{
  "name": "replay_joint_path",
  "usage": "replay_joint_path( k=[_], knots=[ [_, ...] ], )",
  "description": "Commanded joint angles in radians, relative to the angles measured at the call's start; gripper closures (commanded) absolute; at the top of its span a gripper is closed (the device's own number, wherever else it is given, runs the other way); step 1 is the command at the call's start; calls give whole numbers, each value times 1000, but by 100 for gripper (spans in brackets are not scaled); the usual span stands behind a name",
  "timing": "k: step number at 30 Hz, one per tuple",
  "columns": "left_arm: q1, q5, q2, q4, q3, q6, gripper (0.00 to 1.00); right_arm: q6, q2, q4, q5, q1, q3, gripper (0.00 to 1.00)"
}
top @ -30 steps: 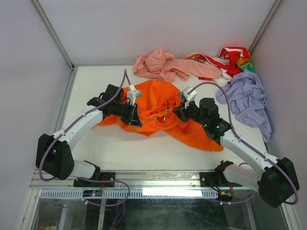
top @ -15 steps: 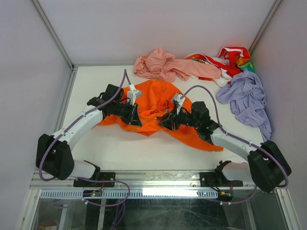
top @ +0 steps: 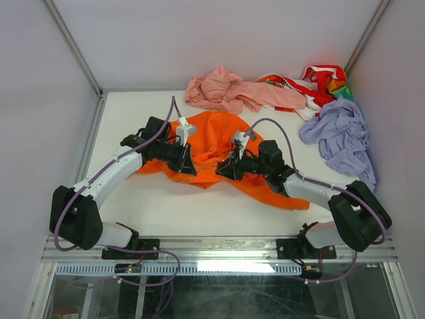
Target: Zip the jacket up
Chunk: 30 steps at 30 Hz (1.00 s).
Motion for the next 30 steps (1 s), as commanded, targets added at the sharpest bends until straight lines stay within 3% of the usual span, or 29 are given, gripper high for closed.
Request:
replay_joint_path(
  k=[1,5,17,19,30],
  knots=[
    [8,33,-29,37,32,-2,100,-2,-5,66,-16,7,45,84],
    [8,24,-32,37,27,-4,100,-22,-25,20,-10,6,55,99],
    [7,5,-47,37,12,-2,100,-46,-81,-152,-4,0,141,100],
    [7,9,-48,37,14,0,100,-51,-61,-136,-69,1,153,89],
    [8,14,-56,37,11,-1,100,-2,-4,-67,-115,1,163,78]
  ],
)
